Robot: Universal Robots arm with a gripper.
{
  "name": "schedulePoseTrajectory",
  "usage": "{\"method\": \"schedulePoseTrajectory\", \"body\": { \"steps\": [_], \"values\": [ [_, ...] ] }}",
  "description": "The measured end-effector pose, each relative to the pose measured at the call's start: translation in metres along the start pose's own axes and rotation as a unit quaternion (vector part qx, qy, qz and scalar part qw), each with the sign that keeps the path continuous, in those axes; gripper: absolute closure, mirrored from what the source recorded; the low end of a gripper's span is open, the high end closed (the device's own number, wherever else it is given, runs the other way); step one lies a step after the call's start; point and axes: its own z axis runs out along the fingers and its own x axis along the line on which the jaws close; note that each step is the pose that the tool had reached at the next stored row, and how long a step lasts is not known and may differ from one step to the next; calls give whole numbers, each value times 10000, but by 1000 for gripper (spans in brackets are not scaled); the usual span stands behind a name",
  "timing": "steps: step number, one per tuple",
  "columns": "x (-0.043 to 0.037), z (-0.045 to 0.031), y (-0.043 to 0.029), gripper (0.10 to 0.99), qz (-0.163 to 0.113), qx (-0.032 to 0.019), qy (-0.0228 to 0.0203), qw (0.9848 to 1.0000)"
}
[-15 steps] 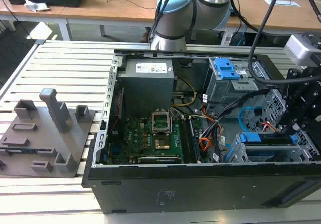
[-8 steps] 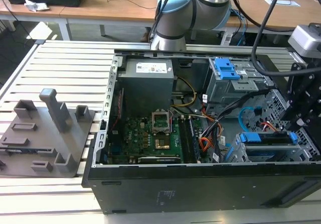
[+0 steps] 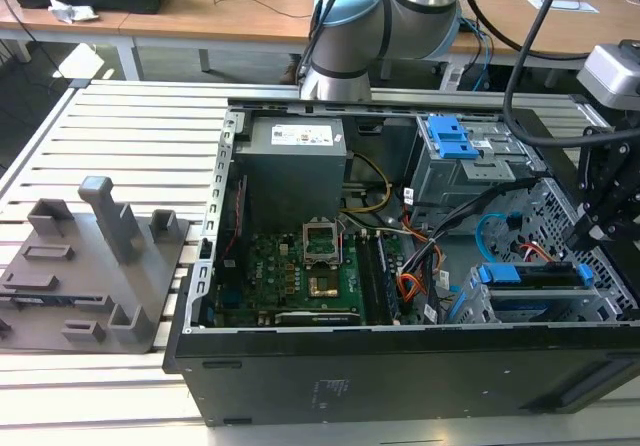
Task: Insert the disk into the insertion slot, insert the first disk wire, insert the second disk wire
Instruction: 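Insert the first disk wire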
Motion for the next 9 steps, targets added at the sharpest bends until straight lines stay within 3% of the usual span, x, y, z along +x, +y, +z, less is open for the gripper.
{"method": "schedulePoseTrajectory", "body": {
  "steps": [7,9],
  "values": [
    [10,11,214,980,1,6,-5,10000],
    [11,12,244,980,1,7,-5,10000]
  ]
}}
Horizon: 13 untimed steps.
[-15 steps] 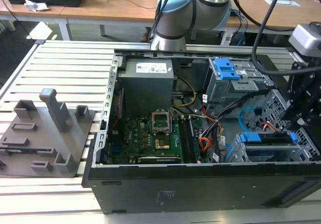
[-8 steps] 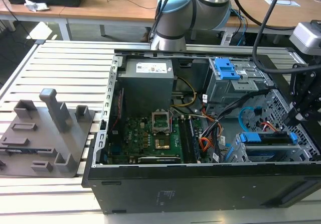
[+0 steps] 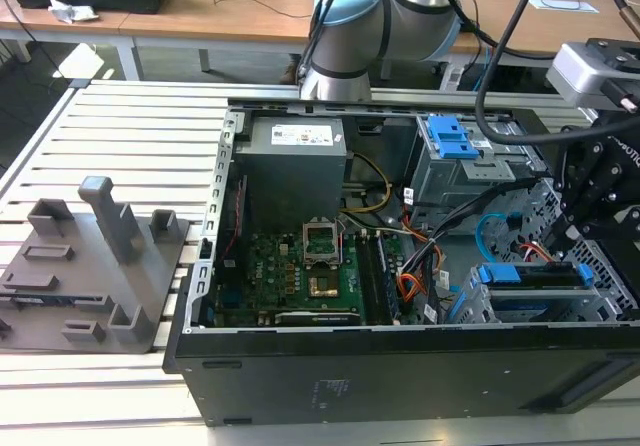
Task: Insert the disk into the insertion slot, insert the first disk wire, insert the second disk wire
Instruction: 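Insert the first disk wire, then insert the second disk wire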
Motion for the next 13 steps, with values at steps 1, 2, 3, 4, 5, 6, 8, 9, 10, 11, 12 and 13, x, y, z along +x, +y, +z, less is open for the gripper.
{"method": "schedulePoseTrajectory", "body": {
  "steps": [1,2,3,4,5,6,8,9,10,11,12,13],
  "values": [
    [1,0,2,980,0,0,0,10000],
    [0,0,2,980,-1,0,1,10000],
    [0,0,2,980,-1,0,0,10000],
    [0,0,2,980,-1,0,0,10000],
    [0,0,2,980,-1,0,0,10000],
    [0,0,3,980,0,0,0,10000],
    [0,0,3,980,0,0,0,10000],
    [0,0,3,980,0,0,0,10000],
    [0,0,3,980,0,0,0,10000],
    [0,0,4,980,0,0,1,10000],
    [0,0,4,980,0,0,0,10000],
    [0,0,4,973,-1,0,0,10000]
  ]
}}
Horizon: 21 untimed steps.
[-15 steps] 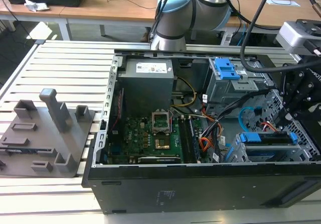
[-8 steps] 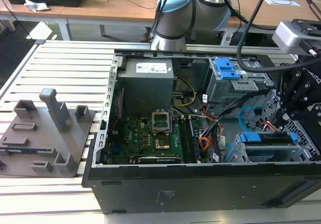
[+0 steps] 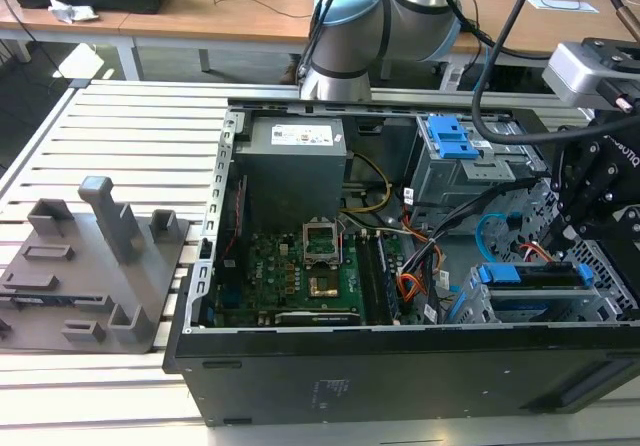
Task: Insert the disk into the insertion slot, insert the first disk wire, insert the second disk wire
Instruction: 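Insert the second disk wire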
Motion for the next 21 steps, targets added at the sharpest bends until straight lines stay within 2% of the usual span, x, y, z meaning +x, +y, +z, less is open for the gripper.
{"method": "schedulePoseTrajectory", "body": {
  "steps": [2,3,4,5,6,7,10,17,19,21],
  "values": [
    [0,0,0,851,0,0,0,10000],
    [0,0,1,851,0,0,0,10000],
    [0,0,1,784,1,0,0,10000],
    [-5,0,1,784,0,0,-1,10000],
    [-80,-1,5,784,1,0,0,10000],
    [-199,-3,9,784,-7,0,1,10000],
    [-292,19,28,784,-187,3,7,9998],
    [-418,34,49,784,-457,8,21,9990],
    [-419,58,113,784,-570,10,26,9984],
    [-419,67,132,784,-636,11,31,9980]
  ]
}}
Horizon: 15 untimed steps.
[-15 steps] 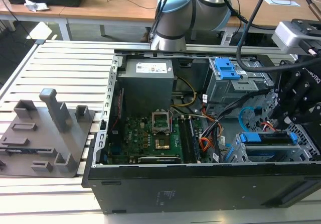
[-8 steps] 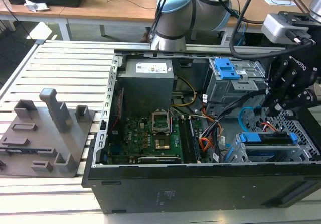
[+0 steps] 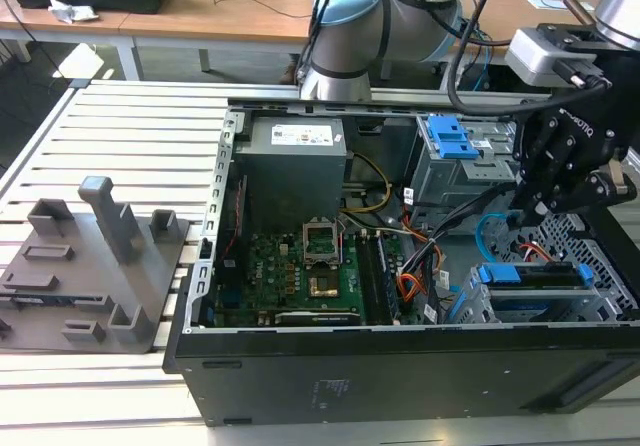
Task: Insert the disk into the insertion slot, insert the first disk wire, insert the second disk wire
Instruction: 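Insert the second disk wire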
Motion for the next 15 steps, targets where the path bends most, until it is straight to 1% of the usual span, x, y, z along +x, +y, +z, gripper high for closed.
{"method": "schedulePoseTrajectory", "body": {
  "steps": [3,5,6,7,11,13,15],
  "values": [
    [-6,27,60,784,-177,3,10,9998],
    [-9,39,94,784,-243,4,19,9997],
    [-10,43,102,784,-264,3,30,9996],
    [-11,45,107,784,-281,1,51,9996],
    [-10,44,107,800,-283,0,54,9996],
    [-10,44,107,922,-283,0,55,9996],
    [-10,45,107,922,-283,0,55,9996]
  ]
}}
